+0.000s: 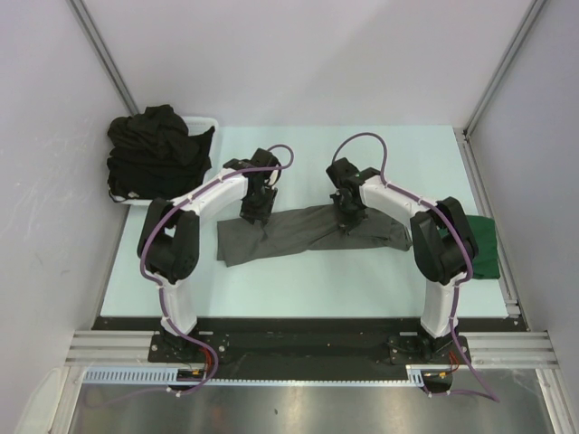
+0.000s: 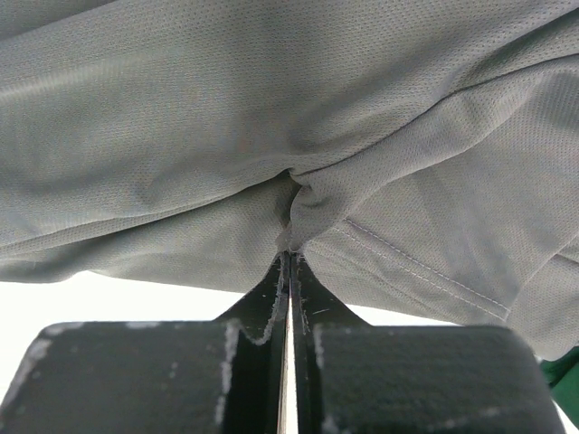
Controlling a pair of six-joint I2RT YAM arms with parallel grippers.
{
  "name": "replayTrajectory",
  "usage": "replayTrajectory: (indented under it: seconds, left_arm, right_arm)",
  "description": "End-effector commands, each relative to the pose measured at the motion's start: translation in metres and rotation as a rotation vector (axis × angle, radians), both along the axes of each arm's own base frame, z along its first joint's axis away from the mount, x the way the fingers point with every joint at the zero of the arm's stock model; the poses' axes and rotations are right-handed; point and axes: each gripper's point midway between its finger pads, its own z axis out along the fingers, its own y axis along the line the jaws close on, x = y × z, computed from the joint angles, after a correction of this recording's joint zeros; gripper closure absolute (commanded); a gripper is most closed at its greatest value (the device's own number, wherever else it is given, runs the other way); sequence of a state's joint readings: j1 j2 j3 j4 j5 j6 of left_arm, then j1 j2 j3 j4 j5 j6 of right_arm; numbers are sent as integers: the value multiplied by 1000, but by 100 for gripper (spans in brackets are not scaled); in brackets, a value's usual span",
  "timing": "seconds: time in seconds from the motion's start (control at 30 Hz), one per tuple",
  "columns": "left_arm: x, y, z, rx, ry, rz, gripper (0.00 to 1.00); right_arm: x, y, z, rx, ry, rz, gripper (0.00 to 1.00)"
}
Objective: Fold and stack the t-shirts
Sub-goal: Fold the other side of the tshirt into a rectangle
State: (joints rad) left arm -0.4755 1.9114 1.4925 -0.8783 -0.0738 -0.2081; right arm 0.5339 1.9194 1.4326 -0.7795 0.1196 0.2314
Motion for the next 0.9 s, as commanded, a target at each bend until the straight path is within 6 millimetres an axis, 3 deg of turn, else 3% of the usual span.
replayTrajectory:
  seconds: [0.0,0.17,0.4,0.6,0.87]
  left_arm:
    - [2,-3,19,-24,-41,-19,57]
    - [3,-6,18,-31,-39,-20,57]
    - [10,-10,21,-43,-48,-24,57]
    - [13,-12,20,-46,-47,-25,57]
    - [17,-16,24,-54,-55,-24,57]
  right_arm:
    - [9,3,20,10,-53,5,100]
    - [6,10,43,43,-32,15,100]
    - [-5,7,55,22,27,53,100]
    - [-24,12,51,64,149,77,100]
    - [-32,10,55,63,203,85,100]
